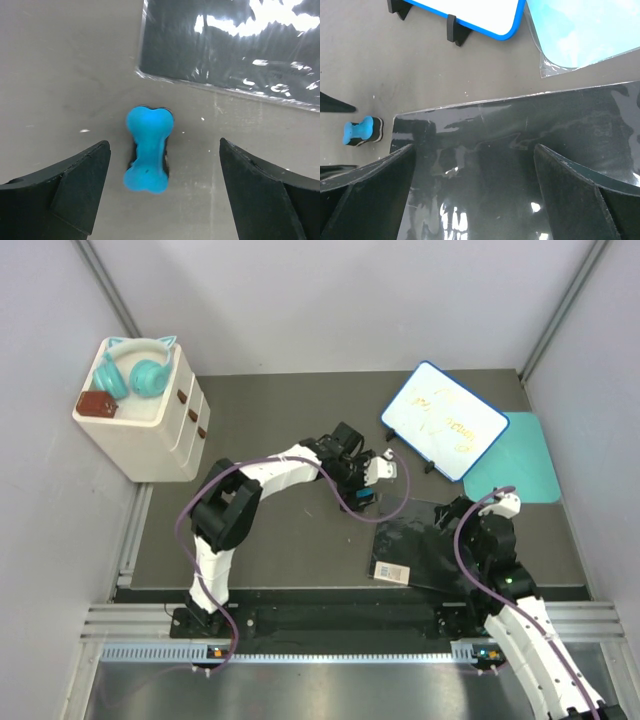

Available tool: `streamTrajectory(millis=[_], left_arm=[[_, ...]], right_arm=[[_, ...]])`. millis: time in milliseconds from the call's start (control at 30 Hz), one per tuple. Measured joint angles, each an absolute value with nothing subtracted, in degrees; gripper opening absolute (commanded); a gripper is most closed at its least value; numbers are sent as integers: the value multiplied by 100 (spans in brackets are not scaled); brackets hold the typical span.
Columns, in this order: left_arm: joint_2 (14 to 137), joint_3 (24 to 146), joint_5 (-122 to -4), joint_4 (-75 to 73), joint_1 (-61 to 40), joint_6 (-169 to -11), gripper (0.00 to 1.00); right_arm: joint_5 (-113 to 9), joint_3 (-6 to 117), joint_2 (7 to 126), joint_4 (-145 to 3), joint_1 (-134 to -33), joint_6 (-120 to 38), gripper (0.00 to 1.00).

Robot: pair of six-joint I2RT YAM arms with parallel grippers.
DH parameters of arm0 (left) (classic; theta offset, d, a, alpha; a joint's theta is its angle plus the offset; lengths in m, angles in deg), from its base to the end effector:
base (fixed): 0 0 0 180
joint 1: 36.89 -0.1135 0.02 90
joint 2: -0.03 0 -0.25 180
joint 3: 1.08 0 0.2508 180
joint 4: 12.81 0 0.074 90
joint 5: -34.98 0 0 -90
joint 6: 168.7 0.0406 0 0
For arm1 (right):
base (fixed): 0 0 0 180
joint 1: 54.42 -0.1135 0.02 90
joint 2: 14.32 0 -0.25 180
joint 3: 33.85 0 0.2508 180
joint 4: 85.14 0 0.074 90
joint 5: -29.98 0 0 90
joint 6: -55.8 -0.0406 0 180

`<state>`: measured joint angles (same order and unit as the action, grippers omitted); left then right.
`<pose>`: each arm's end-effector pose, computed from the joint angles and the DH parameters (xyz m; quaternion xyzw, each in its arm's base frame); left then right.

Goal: Erase the whiteboard

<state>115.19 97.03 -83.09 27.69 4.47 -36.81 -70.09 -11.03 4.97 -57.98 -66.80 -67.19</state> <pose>0.3064 -0.2952 0.1736 0.6694 0.6513 -0.2316 0.2721 0.1371 0.0228 0.1658 0.1964 0.8116 0.1425 0.5314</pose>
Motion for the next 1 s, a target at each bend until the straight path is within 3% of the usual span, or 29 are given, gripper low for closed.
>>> streamTrajectory(millis=[333,533,567,667,767,800,1000], left_arm=[[11910,9762,-7651,2554,559,-3832,84],[12006,9896,-7343,2336,556,-3967,56],[12046,9942,-7337,2329,559,-3991,45],[12190,10123,-7304,2312,559,-4028,26],[12218,10186,-7251,2336,559,-4111,17],[12220,10206,-7223,2329,559,-4138,0],[12279,10405,-6926,2351,559,-4708,0]], right_arm=[[-6998,-1103,530,-5844,-6680,-6719,99],[-6998,-1103,530,-5844,-6680,-6719,99],[-6998,-1103,530,-5844,-6680,-6719,99],[-6998,-1103,530,-5844,-6680,-6719,99],[-7000,-1103,530,-5844,-6680,-6722,99],[-7000,-1103,530,-5844,-6680,-6719,99],[-6982,-1099,528,-5846,-6680,-6682,99]])
